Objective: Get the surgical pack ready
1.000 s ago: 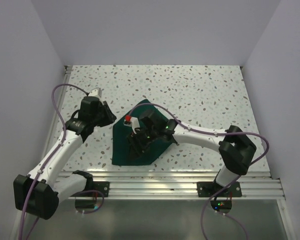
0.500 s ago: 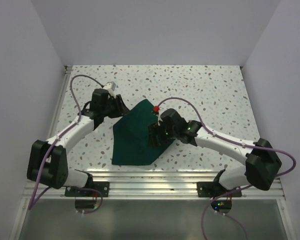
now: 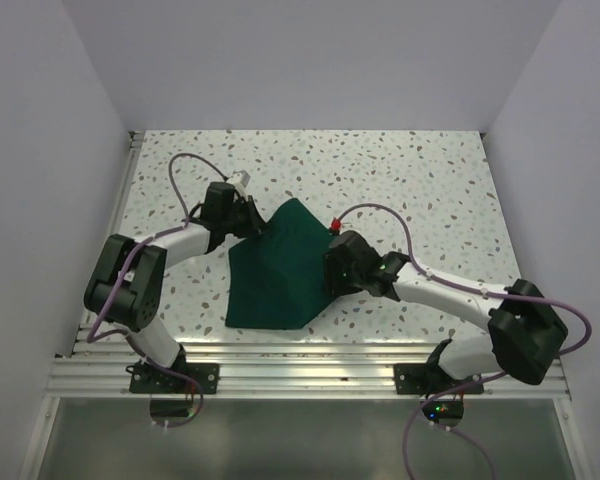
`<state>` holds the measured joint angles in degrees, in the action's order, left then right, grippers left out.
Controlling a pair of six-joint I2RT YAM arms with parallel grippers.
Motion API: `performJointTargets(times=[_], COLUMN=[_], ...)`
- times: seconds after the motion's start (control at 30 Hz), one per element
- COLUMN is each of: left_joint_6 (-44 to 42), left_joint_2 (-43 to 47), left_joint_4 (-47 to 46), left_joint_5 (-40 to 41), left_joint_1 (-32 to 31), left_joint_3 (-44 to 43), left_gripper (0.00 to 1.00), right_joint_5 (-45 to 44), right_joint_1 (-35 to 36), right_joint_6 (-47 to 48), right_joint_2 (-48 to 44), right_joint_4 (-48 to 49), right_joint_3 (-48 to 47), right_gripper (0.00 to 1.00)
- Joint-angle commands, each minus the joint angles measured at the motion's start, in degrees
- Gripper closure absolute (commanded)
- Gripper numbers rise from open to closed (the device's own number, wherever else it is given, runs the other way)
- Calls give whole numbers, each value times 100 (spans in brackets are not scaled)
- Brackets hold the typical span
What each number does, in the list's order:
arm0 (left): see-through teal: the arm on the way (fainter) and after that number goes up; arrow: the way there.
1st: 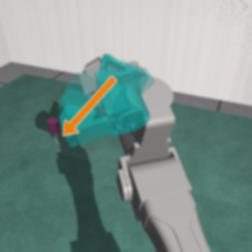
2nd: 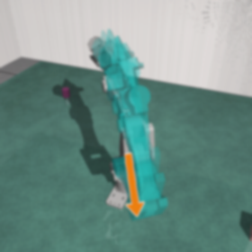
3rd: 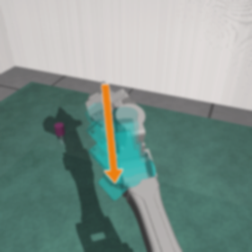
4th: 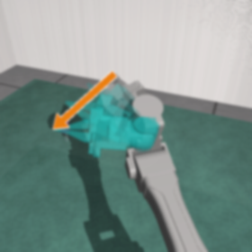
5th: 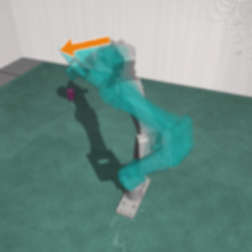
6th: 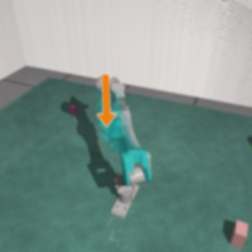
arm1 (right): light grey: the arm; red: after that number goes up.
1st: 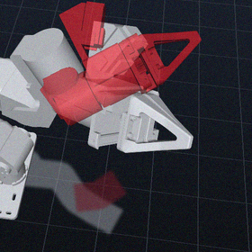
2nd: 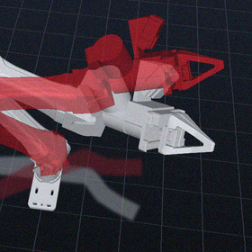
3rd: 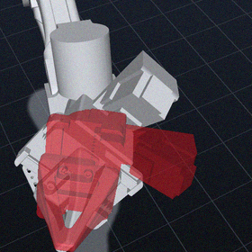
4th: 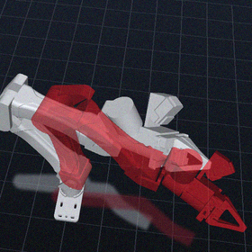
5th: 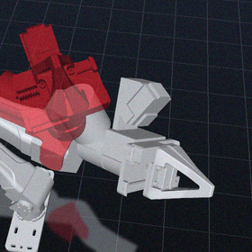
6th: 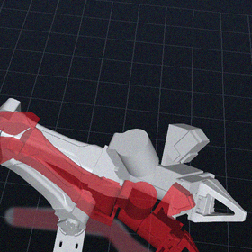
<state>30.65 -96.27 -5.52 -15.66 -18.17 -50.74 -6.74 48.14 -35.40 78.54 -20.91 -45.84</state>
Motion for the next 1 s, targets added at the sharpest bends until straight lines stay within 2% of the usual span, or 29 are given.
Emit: performJointTargets(times=[0.0, 0.17, 0.27, 0.4, 0.53, 0.6, 0.73, 0.83, 0.87, 0.93, 0.97], left_joint_6=[89, 274, 406, 836, 1319, 1591, 1891, 1901, 1839, 1673, 1437], left_joint_2=[-190, 72, 476, 1493, 2374, 2813, 3534, 4097, 4220, 4537, 4608], left_joint_4=[-292, -266, -257, -318, -178, 6, 182, 542, 891, 1447, 1614], left_joint_5=[-60, 326, 642, 1187, 1898, 2136, 2233, 2584, 2733, 3086, 3234], left_joint_1=[-81, -81, -81, -300, -1133, -1346, -1758, -1926, -1927, -1927, -1927], left_joint_3=[29, 502, 976, 1698, 2322, 2630, 3235, 3308, 3186, 2809, 2650], left_gripper=[89, 100, 100, 100, 100, 100, 100, 83, 73, 67, 62], right_joint_5=[93, 349, 419, 402, 323, 209, 217, 244, 244, 182, 182], right_joint_1=[-173, -568, -884, -1446, -1904, -2001, -2299, -2379, -2388, -2388, -2397], right_joint_6=[-178, -82, 68, 401, 578, 613, 683, 701, 692, 683, 675], right_joint_2=[222, 328, 294, 363, 907, 1319, 2066, 2262, 2184, 1947, 1658], right_joint_4=[94, 298, 245, 210, 113, 104, -27, -141, -185, -142, -151], right_joint_3=[321, 454, 489, 340, -457, -793, -2012, -2524, -2552, -2404, -2316], right_gripper=[58, 63, 65, 66, 67, 68, 68, 66, 63, 57, 48])
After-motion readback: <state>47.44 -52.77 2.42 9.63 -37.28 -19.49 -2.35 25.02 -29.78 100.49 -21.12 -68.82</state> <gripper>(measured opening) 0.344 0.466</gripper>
